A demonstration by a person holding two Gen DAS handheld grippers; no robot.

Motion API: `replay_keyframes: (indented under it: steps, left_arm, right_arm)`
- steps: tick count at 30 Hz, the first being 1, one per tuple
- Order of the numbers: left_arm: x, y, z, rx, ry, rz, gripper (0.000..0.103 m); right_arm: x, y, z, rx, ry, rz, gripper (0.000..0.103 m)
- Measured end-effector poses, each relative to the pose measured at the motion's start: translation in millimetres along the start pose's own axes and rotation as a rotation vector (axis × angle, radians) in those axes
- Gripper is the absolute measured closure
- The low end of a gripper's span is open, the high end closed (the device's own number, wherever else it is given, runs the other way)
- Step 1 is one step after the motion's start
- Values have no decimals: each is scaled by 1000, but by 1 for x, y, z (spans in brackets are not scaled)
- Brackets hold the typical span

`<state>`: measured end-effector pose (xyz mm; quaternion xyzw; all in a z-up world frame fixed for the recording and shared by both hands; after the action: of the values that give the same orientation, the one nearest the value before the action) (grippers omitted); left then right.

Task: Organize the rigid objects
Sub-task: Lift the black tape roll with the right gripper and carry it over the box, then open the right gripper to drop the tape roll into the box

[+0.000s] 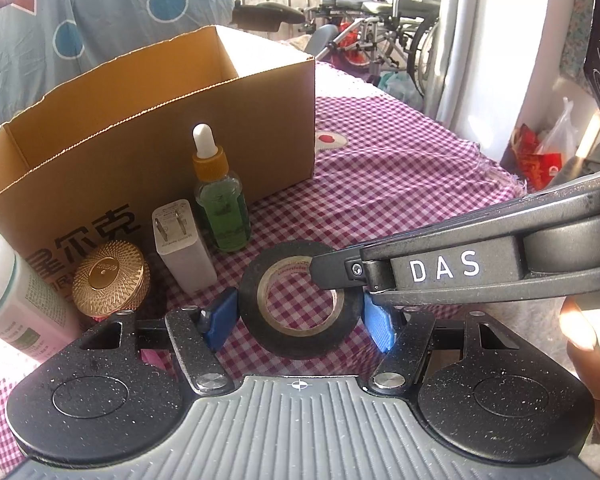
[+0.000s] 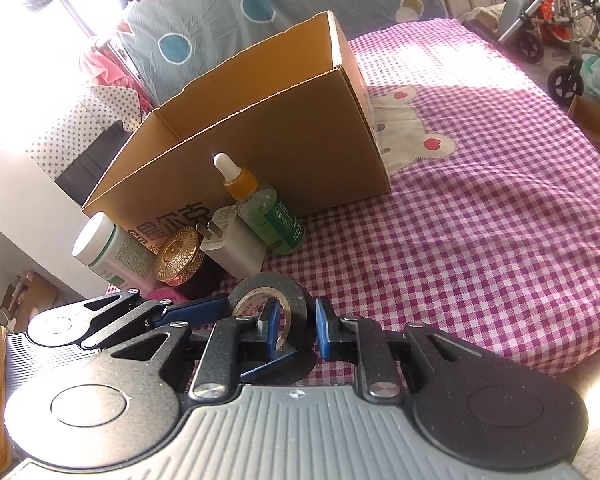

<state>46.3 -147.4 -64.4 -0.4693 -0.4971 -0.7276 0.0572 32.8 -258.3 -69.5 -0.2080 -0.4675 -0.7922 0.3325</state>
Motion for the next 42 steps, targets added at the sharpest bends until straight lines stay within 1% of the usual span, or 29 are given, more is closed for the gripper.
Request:
replay_keyframes:
  steps: [3,7,11,15,17,19,20,22,24,25,26,30,33,36,38,40,42]
  left_arm:
    - [11,3,0,1,13,-26,37]
    - [36,12,4,1,44,-90,37]
    - [65,29,15,-7,107,-170,37]
    - [90,57,40,4,180,-231,37]
    - [96,70,54,16,204,-243,37]
    - [99,85,73,35,228,-241,37]
    - [98,92,82,42,236,-233,37]
    - [91,104,98,57,235,-202,36]
    - [76,114,119,84,222,-145,36]
    - [67,116,131,99,205,-101,36]
    - [56,118,142,128,186,-59,36]
    - [9,116,177,207,97,114,36]
    - [-26,108,190,247,40,231,36]
    - [-49,96,200,276,-2,329,36]
    - [-59,89,203,283,-15,376,36]
    - [-65,83,206,288,-20,419,36]
    - [-67,80,208,284,-16,440,35]
  right_arm:
    - [11,3,9,12,8,-30,82]
    - [30,10,27,49,22,-84,82]
    - [50,33,58,126,61,-157,82]
    - [58,67,93,216,112,-211,82]
    - [54,85,111,261,133,-215,82]
    - [44,102,125,285,158,-190,82]
    - [34,115,131,289,178,-160,82]
    - [15,136,139,299,193,-102,82]
    - [-12,155,143,293,197,-28,82]
    - [-23,162,143,291,195,3,81]
    - [-43,171,142,274,195,62,82]
    - [-103,188,131,215,176,244,81]
    - [-149,190,119,162,152,384,82]
    - [-183,186,108,124,132,492,82]
    - [-201,182,103,97,122,546,82]
    - [-211,178,101,87,119,583,82]
    - [-221,172,101,77,108,618,81]
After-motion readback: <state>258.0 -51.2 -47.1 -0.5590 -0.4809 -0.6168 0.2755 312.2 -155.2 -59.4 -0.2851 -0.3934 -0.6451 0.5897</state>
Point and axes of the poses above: each gripper's, at about its wrist camera, not at the fingertips, and x roughly against the way its jaws point, z to its left, y to its top, the point moved 5 cm from there along -x, roughly the way its jaws point, and after that the axes turned 3 degrees about -x, right-handed, at the moved point
